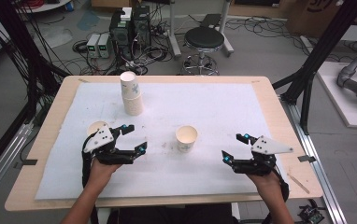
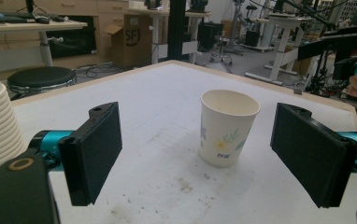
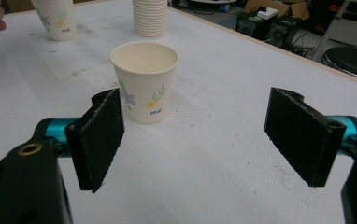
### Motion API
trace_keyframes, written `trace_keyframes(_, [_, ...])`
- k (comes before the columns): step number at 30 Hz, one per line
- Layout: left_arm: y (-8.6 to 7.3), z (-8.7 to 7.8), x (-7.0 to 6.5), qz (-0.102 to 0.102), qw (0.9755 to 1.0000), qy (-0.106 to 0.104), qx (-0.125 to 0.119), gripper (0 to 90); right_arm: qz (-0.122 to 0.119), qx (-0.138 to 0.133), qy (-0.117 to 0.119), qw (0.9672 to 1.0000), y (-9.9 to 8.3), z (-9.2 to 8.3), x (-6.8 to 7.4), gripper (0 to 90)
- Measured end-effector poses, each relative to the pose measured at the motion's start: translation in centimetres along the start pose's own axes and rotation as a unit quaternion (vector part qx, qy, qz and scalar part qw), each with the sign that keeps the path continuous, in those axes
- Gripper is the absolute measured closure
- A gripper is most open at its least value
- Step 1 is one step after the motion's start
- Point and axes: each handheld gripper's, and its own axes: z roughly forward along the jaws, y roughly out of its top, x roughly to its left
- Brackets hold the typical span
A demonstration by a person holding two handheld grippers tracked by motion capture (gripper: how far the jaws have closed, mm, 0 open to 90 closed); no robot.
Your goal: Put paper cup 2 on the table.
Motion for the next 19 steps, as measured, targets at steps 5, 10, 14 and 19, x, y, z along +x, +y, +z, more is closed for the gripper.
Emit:
trace_keyframes(5, [0.05, -0.04, 0.10, 0.002, 1.0000, 0.004, -0.001, 16.7, -0.003, 0.001, 0.001, 1.0000, -0.07, 0.24, -0.10, 20.6])
trace_keyframes(10, [0.01, -0.06, 0.11, 0.002, 1.0000, 0.009, 0.000, 16.7, 0.000, 0.003, 0.005, 1.0000, -0.42, 0.39, -0.20, 20.6])
trace_keyframes(14, [-0.07, -0.01, 0.02, 0.002, 0.9999, 0.011, 0.001, 16.8, -0.001, 0.000, 0.005, 1.0000, -0.40, 0.29, -0.19, 20.6])
trace_keyframes(19, [-0.07, 0.15, -0.05, 0.005, 0.9999, 0.009, 0.003, 16.7, -0.002, -0.003, 0.002, 1.0000, -0.41, 0.24, -0.29, 20.6])
